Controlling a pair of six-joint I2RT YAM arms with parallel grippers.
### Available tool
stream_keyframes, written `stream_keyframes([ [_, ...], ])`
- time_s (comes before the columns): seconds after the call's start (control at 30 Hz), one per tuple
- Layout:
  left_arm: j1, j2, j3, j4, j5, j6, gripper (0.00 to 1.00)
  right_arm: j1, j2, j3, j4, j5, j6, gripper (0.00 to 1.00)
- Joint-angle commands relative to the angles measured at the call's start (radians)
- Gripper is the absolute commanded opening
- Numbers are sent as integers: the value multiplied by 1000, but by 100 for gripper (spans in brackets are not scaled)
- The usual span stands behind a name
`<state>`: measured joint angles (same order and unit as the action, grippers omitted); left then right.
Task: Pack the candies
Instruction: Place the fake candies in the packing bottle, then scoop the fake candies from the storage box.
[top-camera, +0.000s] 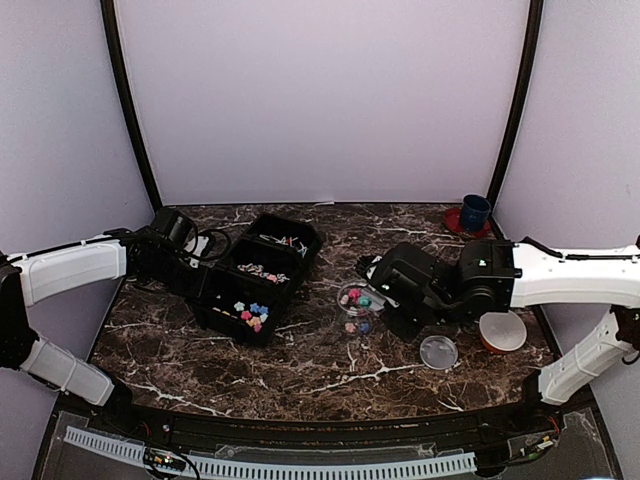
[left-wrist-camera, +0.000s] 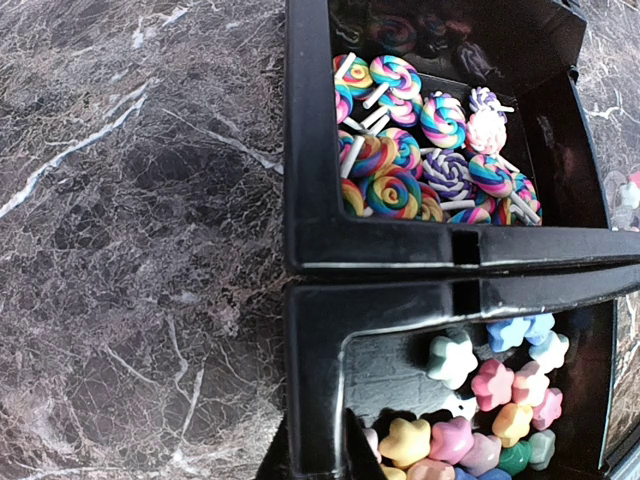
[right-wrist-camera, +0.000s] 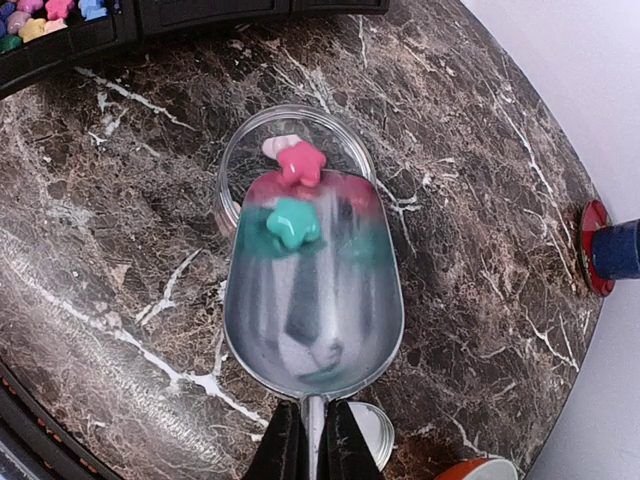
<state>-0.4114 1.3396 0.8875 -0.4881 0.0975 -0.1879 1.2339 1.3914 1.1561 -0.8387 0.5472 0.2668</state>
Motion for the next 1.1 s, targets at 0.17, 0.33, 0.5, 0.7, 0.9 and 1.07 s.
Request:
stream_keyframes([
  [0.17, -2, -48, 53, 141, 60, -20, 0, -2, 20, 74, -62, 12, -9, 0],
  [0.33, -2, -51, 52, 141, 59, -19, 0, -2, 41, 115, -122, 6, -15, 0],
  [0.5, -2, -49, 53, 141, 60, -20, 0, -2, 56, 133, -149, -2, -22, 0],
  [0.7, -2, -49, 52, 142, 63, -23, 0, -2, 87, 179, -181, 4, -34, 0],
  [0.9, -2, -55, 48, 155, 81, -27, 0, -1, 87, 223, -90, 11, -114, 0],
  [1.07, -3, -63, 42, 174, 111, -24, 0, 13, 114, 298, 3, -52, -217, 0],
])
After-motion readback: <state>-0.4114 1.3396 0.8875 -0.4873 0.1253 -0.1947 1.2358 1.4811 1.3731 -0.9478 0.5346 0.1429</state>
